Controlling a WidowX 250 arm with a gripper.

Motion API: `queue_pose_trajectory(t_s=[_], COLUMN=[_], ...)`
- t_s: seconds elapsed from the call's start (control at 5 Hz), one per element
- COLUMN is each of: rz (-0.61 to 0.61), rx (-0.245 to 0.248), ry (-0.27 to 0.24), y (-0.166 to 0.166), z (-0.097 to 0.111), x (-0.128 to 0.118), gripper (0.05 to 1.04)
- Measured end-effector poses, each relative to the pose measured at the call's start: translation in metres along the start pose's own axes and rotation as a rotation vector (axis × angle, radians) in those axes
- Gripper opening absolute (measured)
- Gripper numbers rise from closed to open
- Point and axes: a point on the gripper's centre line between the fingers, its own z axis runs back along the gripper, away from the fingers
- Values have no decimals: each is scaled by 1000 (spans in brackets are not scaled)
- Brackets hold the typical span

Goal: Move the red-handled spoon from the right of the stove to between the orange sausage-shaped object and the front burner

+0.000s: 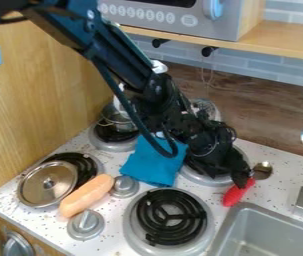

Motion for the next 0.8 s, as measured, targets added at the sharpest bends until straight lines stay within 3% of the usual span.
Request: queue_pose_trajectory(t_s=[0.6,0.8], rz=[-49,-47], rx=[-19,-20], ry=[69,71], y=[-20,-20], z=[-25,-27], x=[1,1], gripper=[1006,1006])
